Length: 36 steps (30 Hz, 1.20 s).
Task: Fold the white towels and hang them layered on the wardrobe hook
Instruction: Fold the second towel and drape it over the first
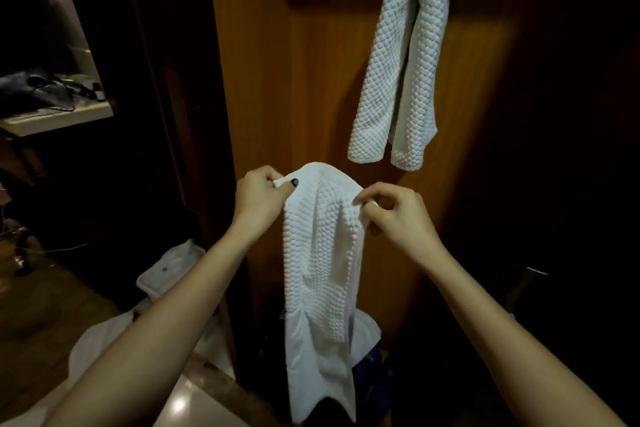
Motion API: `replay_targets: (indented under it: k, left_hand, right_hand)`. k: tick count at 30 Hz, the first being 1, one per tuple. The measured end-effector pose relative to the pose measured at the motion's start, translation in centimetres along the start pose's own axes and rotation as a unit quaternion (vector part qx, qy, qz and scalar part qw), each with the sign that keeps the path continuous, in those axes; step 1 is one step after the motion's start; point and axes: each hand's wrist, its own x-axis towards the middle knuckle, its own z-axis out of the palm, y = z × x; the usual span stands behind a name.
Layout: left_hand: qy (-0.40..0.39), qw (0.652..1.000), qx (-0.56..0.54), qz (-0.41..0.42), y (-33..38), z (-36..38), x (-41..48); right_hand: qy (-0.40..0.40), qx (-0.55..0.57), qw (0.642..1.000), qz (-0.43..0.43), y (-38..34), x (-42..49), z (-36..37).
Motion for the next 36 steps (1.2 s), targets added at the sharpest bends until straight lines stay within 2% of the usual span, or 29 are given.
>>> replay_targets:
  k: [3,5,7,13,17,21,24,28,32,36]
  left_hand:
    - [-0.046,0.997,-0.066,0.009,1.4,-0.1,-0.5]
    - [-0.075,0.993,-0.092,0.018,2.1,-0.4,-0.8]
    - [-0.104,0.989,-0.099,0.035,2.7,-0.7,-1.0]
    - [-0.153,0.980,-0.114,0.061,3.1,-1.5,-1.0]
    - [-0.165,0.970,-0.167,0.065,3.4,-1.7,-1.1]
    - [-0.197,0.948,-0.243,0.060,3.6,-1.8,-1.4]
    - [-0.208,0.937,-0.275,0.060,3.6,-2.0,-1.7]
    - [-0.201,0.943,-0.248,0.094,4.0,-2.0,-2.0]
    - [-0.189,0.939,-0.275,0.078,3.7,-2.0,-2.3]
    - [-0.222,0.927,-0.291,0.084,3.2,-2.4,-3.0]
  right_hand:
    - [-0.108,0.075,0.991,0.035,-1.6,1.1,-1.0]
    - [-0.176,0.048,0.983,0.031,-2.1,1.6,-1.5]
    - [-0.208,0.011,0.978,0.017,-2.5,1.9,-1.5]
    - [-0.148,-0.106,0.978,-0.101,-3.9,2.7,-1.4]
    - [-0.145,-0.127,0.965,-0.176,-5.0,2.8,-1.5]
    - [-0.100,-0.158,0.951,-0.246,-5.6,3.1,-1.4]
    - [-0.105,-0.120,0.958,-0.239,-5.9,3.5,-1.4]
    - [-0.126,-0.080,0.965,-0.214,-6.0,3.6,-1.3]
    - [-0.129,-0.130,0.965,-0.188,-6.3,4.0,-1.2]
    - [-0.115,-0.147,0.963,-0.195,-6.6,3.8,-1.3]
